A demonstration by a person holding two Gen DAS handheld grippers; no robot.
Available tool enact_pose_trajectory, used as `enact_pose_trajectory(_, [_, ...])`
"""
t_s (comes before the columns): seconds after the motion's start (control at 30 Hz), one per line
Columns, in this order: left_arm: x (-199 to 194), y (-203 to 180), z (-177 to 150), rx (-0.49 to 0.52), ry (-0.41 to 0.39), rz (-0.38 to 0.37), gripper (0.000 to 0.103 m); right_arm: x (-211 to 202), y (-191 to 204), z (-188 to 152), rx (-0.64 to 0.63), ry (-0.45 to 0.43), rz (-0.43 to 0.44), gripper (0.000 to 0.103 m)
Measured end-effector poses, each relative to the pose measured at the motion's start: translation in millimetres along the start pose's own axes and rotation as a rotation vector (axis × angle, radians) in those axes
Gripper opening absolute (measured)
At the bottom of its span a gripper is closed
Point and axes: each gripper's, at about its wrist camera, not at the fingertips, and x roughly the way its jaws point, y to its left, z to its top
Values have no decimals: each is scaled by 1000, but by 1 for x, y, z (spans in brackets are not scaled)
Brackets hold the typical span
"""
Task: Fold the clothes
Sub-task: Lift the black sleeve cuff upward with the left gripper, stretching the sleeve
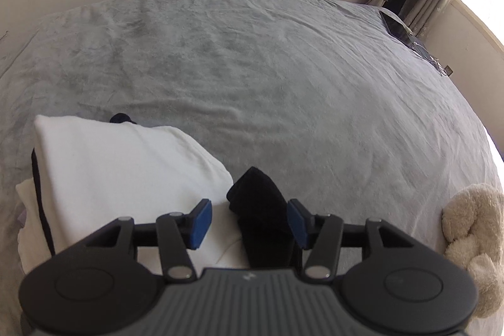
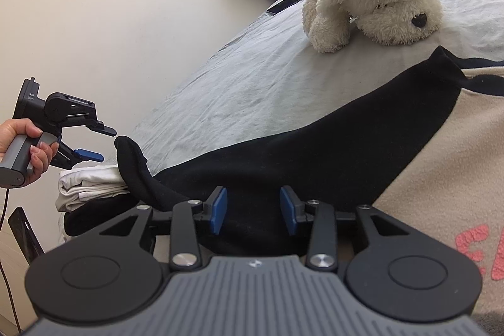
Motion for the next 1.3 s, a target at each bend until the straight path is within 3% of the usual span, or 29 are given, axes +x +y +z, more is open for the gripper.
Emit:
enact_pose_trajectory(0.17, [15,-27,-12,20,22,-29,54,0,0,0,1,0,1,40])
enact_pose_trajectory(0.37, [14,-66,-31,152,36,-126,51,0,-1,0,3,0,2,40])
enact_pose_trajectory(0.53, [33,-84,-48,220,121,-223,34,-1,-1,0,6,0,5,40])
enact_pose_trajectory(0.6, [41,-87,-52,240,129,-204,32,-1,-1,0,8,1,6,40])
enact_pose_trajectory(0.8, [44,-82,-53,329,30,-75,32,0,-2,1,13,3,9,40])
enact_pose_trajectory(1.0, [53,-79,-56,400,21,-10,32,0,-1,1,10,2,7,41])
enact_pose_trajectory(1.13, [66,-82,-64,471,7,95,32,0,-2,1,9,2,7,41])
enact_pose_trajectory(1.2, [70,-78,-67,478,-15,108,33,0,-2,1,9,2,8,41])
enact_pose_trajectory(1.3, [64,-70,-68,442,-84,98,4,-1,-2,1,10,2,8,41])
